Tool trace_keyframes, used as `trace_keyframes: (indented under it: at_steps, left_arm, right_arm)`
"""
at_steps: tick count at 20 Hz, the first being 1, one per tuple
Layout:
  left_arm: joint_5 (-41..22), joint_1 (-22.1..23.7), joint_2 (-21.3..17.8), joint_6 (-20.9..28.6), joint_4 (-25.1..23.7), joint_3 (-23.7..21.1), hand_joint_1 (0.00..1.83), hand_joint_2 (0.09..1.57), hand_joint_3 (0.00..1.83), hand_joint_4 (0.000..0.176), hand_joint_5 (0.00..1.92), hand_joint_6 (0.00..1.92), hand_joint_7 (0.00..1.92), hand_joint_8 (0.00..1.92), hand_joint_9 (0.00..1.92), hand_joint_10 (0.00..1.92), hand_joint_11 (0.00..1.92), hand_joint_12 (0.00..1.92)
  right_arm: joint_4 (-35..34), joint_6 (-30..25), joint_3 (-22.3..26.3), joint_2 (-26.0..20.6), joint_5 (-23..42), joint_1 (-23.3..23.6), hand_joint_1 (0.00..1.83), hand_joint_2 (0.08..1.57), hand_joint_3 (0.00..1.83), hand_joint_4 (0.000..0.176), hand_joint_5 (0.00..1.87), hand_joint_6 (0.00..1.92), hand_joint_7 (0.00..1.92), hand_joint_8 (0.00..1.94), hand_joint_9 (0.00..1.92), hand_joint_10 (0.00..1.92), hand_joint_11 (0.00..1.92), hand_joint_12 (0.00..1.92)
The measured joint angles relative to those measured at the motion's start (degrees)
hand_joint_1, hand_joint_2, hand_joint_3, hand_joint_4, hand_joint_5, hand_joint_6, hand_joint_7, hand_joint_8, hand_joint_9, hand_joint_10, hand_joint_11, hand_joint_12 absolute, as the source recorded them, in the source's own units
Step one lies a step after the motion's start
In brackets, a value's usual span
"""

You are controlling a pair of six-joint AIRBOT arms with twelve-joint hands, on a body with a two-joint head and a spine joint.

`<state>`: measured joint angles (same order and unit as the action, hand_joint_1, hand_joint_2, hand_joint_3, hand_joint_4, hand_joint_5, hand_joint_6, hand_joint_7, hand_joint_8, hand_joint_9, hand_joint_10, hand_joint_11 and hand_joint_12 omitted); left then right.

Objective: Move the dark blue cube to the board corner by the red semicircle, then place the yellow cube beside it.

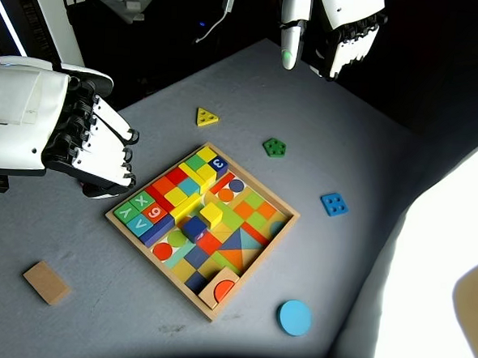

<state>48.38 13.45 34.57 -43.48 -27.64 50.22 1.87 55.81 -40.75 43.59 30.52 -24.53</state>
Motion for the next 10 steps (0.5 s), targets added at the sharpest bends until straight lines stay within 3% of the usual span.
trace_keyframes:
  at_steps: [2, 4, 7, 8, 10]
  left_arm:
    - [0.3, 0.0, 0.0, 0.0, 0.0, 0.0, 0.0, 1.06, 0.02, 0.0, 0.01, 0.0, 0.04, 0.0, 0.05, 0.01, 0.0, 0.31]
    - [0.1, 0.0, 0.0, 0.0, 0.1, 0.0, 0.0, 1.07, 0.01, 0.0, 0.0, 0.0, 0.03, 0.0, 0.04, 0.0, 0.0, 0.29]
    - [0.2, 0.0, 0.0, 0.0, 0.0, 0.0, 0.0, 1.08, 0.01, 0.0, 0.0, 0.0, 0.02, 0.0, 0.04, 0.0, 0.0, 0.27]
    - [0.2, 0.0, 0.0, 0.0, 0.1, 0.0, 0.0, 1.08, 0.0, 0.0, 0.0, 0.0, 0.03, 0.0, 0.05, 0.01, 0.0, 0.31]
    - [0.2, -0.1, 0.0, 0.0, 0.0, 0.0, 0.0, 1.08, 0.0, 0.0, 0.0, 0.0, 0.05, 0.01, 0.07, 0.01, 0.0, 0.31]
  right_arm:
    - [-0.1, 0.0, 0.0, 0.0, -0.6, 0.0, 0.0, 1.03, 0.04, 0.0, 0.17, 0.03, 0.12, 0.0, 0.06, 0.03, 0.0, 0.48]
    - [-0.1, 0.1, 0.1, 0.1, -0.5, 0.0, 0.0, 1.03, 0.02, 0.0, 0.17, 0.02, 0.13, 0.01, 0.08, 0.03, 0.0, 0.45]
    - [-0.2, 0.3, 0.1, 0.1, -0.9, 0.0, 0.0, 1.05, 0.02, 0.0, 0.17, 0.01, 0.12, 0.01, 0.06, 0.01, 0.0, 0.23]
    - [-1.3, 1.0, 0.1, 0.1, -1.2, -0.1, 0.0, 1.06, 0.01, 0.0, 0.15, 0.0, 0.11, 0.0, 0.06, 0.0, 0.0, 0.15]
    - [-7.8, 5.9, 0.1, 0.7, -2.8, -0.1, 0.0, 1.06, 0.01, 0.0, 0.17, 0.01, 0.13, 0.01, 0.07, 0.01, 0.0, 0.2]
